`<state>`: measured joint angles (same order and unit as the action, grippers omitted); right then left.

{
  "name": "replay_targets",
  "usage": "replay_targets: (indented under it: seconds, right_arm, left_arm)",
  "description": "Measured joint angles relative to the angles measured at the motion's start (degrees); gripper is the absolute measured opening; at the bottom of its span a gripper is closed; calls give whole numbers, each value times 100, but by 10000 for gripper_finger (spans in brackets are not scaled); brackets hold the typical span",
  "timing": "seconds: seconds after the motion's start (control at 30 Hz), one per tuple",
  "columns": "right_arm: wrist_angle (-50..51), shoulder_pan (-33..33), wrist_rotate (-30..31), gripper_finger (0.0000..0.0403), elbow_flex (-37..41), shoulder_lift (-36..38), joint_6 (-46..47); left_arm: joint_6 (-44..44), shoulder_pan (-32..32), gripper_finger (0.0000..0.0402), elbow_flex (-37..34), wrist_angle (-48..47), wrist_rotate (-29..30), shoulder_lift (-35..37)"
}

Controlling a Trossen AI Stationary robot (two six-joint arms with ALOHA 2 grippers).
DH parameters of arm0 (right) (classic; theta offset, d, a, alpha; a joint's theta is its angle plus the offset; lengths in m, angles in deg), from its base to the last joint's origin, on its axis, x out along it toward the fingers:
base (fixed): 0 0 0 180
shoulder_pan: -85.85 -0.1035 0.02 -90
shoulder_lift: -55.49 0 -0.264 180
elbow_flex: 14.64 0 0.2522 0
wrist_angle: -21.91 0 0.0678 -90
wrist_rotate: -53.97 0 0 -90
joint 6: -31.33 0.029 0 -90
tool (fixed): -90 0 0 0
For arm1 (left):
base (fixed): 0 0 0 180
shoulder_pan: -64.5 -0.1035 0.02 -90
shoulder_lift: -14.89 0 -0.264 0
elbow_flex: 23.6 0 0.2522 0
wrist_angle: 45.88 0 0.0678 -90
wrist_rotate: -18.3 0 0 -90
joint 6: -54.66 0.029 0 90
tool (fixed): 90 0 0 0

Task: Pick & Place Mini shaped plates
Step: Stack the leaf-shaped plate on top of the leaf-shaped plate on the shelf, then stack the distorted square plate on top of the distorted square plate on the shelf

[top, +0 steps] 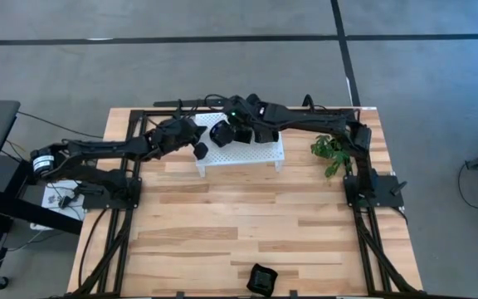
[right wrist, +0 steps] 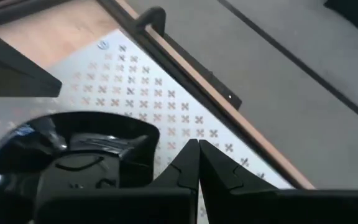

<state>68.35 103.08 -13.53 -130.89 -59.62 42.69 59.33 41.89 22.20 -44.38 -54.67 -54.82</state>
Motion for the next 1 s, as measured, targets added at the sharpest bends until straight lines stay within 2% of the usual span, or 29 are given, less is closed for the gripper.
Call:
replay_targets:
  seconds: [0.13, 0.3, 0.37, 0.5, 0.6, 0.7, 0.77, 0.83, 1.0]
  right_arm:
    - [700, -190, 2, 0, -416, 17, -191]
    - [1868, -818, 68, 0, -1190, 164, -520]
    - [2080, -1217, 440, 0, -1396, 234, -552]
    - [2692, -2143, 1513, 0, -1533, 713, -608]
    - [3168, -2733, 1638, 0, -1536, 1214, -85]
    - [3472, -3276, 1656, 0, -1057, 1575, 673]
    - [3365, -3659, 1647, 0, -411, 1729, 1123]
    - [2949, -4060, 1612, 0, 332, 1830, 1674]
    - [1189, -4997, 1359, 0, 1922, 1796, 3078]
  left_arm:
    - [0, 73, 6, -1, -149, -102, 430]
    - [2, 419, 5, 0, -609, -895, 1198]
    - [2, 605, 7, 0, -839, -1120, 1450]
    - [2, 1033, 7, 0, -1270, -1161, 1723]
    - [-8, 1384, 6, 0, -1350, -1156, 1756]
    - [-21, 1755, 8, 4, -1287, -1158, 1758]
    - [-20, 1953, 9, 2, -1280, -1156, 1760]
    - [-20, 2071, 8, 2, -1280, -1154, 1762]
    - [-22, 2153, 7, 2, -1270, -1131, 1762]
